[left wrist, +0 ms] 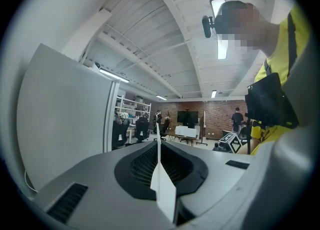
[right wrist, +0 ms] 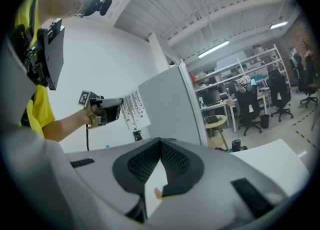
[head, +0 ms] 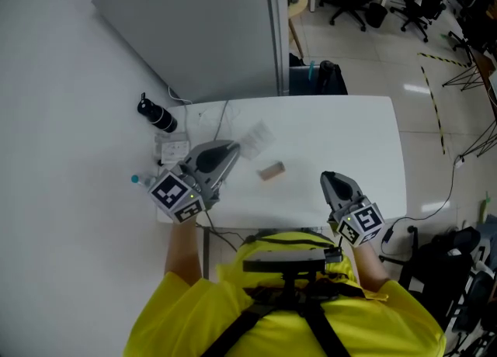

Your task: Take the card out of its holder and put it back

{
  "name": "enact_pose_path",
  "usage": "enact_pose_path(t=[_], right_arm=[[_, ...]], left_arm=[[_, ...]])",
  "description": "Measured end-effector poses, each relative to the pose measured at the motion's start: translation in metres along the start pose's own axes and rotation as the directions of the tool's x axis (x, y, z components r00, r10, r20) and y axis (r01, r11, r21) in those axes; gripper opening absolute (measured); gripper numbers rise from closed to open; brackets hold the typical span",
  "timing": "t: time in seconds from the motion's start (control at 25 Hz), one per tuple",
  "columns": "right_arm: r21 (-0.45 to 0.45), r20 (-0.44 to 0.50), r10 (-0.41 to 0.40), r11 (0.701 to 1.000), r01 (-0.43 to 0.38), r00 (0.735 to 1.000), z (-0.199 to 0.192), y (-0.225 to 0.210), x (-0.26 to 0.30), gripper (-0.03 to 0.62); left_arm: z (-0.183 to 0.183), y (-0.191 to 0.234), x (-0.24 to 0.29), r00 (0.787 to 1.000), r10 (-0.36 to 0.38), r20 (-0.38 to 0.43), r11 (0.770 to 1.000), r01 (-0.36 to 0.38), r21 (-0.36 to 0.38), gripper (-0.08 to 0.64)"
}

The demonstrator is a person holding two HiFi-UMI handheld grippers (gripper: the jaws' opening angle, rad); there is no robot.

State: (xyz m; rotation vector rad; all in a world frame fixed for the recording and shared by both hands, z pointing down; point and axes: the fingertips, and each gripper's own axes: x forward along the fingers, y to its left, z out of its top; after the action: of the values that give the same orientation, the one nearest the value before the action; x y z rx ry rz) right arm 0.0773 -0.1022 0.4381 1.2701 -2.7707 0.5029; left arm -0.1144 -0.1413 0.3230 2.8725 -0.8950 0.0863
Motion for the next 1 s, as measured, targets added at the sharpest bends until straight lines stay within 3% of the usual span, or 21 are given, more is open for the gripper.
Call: enact_pose_path(t=[0.28, 0.44, 0.56, 0.76, 1.0], right_arm=[[0.025, -0.009, -0.012, 1.0, 0.012, 1.0, -0.01, 0.0, 0.001, 0.006], [0.033, -0.036, -0.014, 0.999, 0.015, 0.999, -0.025, 0.005, 0.003, 0.006], [0.045, -0.054, -0.024, 0.999, 0.027, 0.998, -0.033, 0.001, -0.003, 0.006], [0.077, -0.094, -0.062, 0.995, 0.07, 0.994, -0.052, -0.016, -0.003, 0.006], [0.091, -0.157, -0.06, 0.993, 0.075, 0.986, -0.078, -0.024, 0.005, 0.006]], left_arm=[[-0.02, -0.003, 0.009, 0.997, -0.056, -0.054, 0.998, 0.058, 0.039, 0.014], [-0.08, 0.001, 0.025, 0.986, -0.117, -0.122, 0.991, 0.124, 0.051, 0.014], [-0.123, 0.005, 0.036, 0.98, -0.159, -0.122, 0.987, 0.161, 0.004, 0.014], [-0.196, 0.018, 0.048, 0.971, -0.181, -0.156, 0.984, 0.18, -0.021, 0.014], [-0.257, 0.036, 0.061, 0.965, -0.185, -0.185, 0.983, 0.18, -0.046, 0.014]])
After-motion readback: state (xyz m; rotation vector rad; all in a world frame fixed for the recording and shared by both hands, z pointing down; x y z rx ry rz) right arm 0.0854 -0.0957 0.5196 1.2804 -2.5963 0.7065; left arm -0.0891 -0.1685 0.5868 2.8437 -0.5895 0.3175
